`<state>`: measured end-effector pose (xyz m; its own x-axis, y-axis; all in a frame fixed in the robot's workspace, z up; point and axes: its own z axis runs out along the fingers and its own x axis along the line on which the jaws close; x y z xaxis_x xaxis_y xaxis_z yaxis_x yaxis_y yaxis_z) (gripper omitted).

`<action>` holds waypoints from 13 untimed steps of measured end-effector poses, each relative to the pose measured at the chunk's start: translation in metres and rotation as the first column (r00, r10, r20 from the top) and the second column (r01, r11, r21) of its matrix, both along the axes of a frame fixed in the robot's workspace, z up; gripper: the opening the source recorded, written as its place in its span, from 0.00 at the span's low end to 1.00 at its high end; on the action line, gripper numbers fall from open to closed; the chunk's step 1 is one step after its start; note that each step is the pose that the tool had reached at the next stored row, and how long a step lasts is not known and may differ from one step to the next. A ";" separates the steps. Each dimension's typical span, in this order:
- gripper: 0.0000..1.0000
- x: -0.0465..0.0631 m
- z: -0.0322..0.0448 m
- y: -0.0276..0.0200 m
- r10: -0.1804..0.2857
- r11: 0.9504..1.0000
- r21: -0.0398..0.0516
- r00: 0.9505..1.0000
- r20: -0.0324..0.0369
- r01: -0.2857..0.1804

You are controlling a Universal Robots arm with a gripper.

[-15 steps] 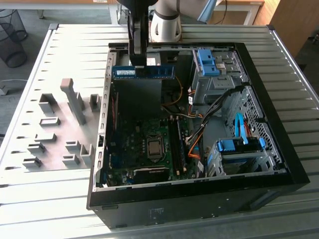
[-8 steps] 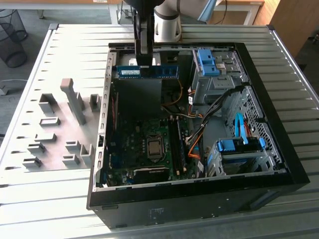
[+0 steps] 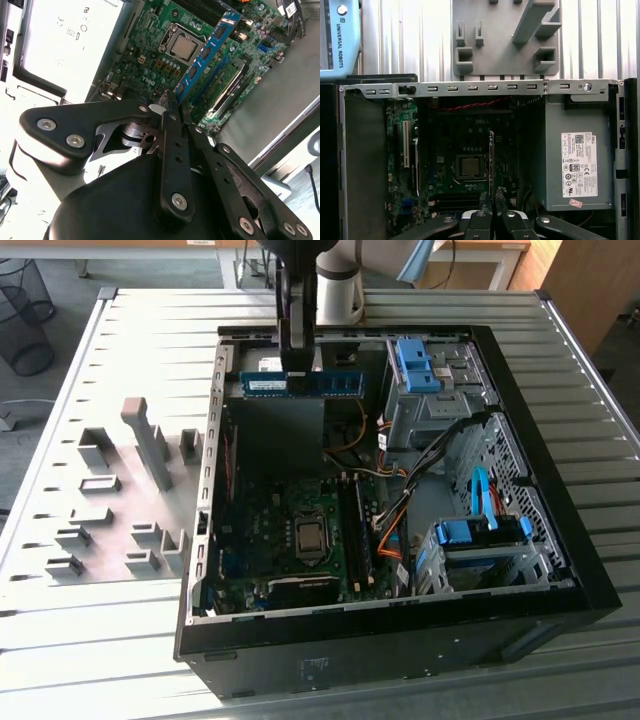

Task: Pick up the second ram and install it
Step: 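Pick up the second ram and move it above second insertion slot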

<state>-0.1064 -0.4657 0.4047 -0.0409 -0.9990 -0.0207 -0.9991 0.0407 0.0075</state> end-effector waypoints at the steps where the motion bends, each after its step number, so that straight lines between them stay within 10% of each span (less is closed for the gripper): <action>1: 0.14 0.001 0.0000 0.0000 0.000 1.000 0.000 1.000 0.000 0.000; 13: 0.14 0.008 0.0000 0.0000 0.000 1.000 0.000 1.000 0.000 0.000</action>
<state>-0.0987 -0.4657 0.4048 -0.0409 -0.9990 -0.0206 -0.9991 0.0408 0.0076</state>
